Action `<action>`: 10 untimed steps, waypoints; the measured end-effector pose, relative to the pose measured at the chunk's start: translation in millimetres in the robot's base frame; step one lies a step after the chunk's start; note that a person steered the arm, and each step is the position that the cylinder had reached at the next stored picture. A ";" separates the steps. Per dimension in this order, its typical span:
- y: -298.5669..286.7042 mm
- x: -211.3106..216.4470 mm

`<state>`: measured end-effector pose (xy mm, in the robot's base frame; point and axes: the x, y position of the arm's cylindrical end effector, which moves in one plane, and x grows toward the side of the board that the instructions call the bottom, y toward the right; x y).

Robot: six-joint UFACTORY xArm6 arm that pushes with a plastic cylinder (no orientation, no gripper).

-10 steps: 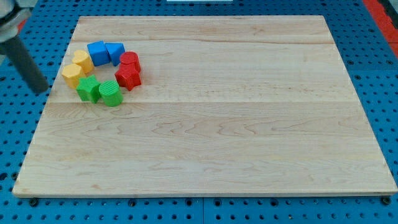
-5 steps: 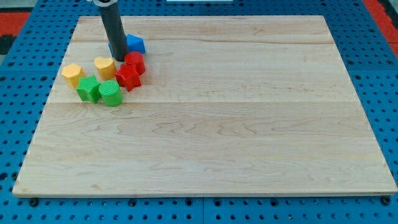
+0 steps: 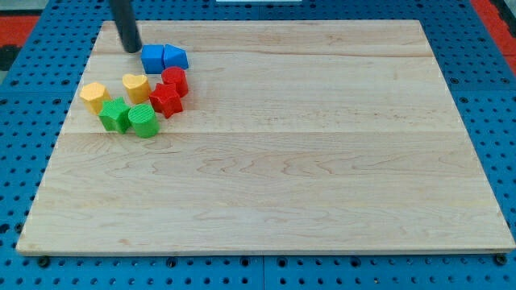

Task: Separate the blue blocks from the group of blocks

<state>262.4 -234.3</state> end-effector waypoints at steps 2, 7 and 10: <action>-20.5 23.8; 83.4 63.6; 107.3 -6.6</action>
<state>255.9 -127.0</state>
